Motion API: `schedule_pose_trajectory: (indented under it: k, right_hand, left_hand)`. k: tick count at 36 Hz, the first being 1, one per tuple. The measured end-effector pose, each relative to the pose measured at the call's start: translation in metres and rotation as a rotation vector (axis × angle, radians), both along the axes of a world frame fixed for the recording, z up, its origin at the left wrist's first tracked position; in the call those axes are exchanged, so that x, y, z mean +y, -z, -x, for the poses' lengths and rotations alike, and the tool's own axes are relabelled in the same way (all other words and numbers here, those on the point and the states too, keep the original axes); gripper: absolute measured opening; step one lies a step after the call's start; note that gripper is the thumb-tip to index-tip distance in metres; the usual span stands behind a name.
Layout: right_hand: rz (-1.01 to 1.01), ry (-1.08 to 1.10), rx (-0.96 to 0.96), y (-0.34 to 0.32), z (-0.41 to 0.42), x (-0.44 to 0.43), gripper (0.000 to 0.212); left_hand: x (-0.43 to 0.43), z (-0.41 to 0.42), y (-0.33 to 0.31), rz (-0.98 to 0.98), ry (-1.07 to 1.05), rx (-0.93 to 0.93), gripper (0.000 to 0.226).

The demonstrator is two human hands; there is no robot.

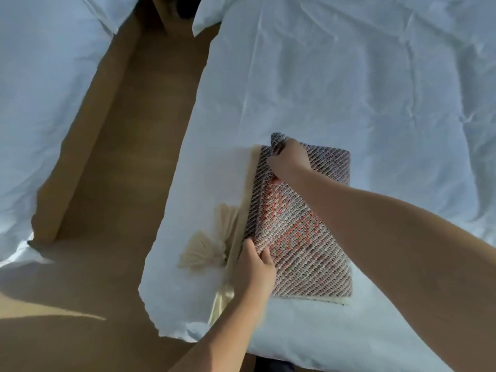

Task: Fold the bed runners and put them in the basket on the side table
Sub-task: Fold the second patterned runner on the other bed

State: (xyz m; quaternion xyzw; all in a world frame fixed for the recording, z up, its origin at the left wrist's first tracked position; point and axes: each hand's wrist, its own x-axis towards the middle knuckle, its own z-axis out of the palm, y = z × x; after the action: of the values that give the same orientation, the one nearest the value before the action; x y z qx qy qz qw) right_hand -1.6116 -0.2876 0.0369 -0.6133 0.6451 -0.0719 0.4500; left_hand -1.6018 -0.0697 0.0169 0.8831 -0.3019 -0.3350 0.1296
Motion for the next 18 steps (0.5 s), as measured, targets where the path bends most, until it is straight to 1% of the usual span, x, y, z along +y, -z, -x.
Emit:
schedule_pose_trajectory:
  k: [2,4,8,10,12,14,16,17,18]
  right_hand:
    - [0.037,-0.021,0.018,0.013,-0.02,0.004,0.029]
    - [0.067,-0.032,0.046,0.026,-0.036,0.006,0.031]
    - [0.088,-0.043,0.123,0.056,-0.048,0.007,0.04]
    - [0.114,-0.063,0.121,0.065,-0.047,0.009,0.037]
    - [0.181,-0.118,0.061,0.071,-0.046,0.013,0.031]
    - [0.37,-0.236,0.058,0.075,-0.041,0.018,0.03]
    - [0.58,-0.395,0.153,0.083,-0.034,0.018,0.037]
    - [0.621,-0.477,0.205,0.087,-0.028,0.017,0.043]
    - [0.609,-0.562,0.258,0.09,-0.021,0.015,0.051]
  left_hand:
    - [0.007,-0.018,0.016,0.012,0.02,-0.012,0.025]
    - [0.013,-0.032,0.028,0.005,0.052,-0.026,0.026]
    - [0.016,-0.044,0.05,-0.056,0.186,-0.07,0.037]
    - [0.017,-0.046,0.059,-0.094,0.224,-0.132,0.043]
    - [0.015,-0.05,0.066,-0.036,0.244,-0.208,0.044]
    - [0.01,-0.05,0.073,0.097,0.295,-0.287,0.05]
    - [-0.003,-0.049,0.073,0.161,0.377,-0.312,0.057]
    - [-0.012,-0.049,0.074,0.175,0.418,-0.328,0.058]
    - [-0.021,-0.049,0.079,0.17,0.466,-0.339,0.059]
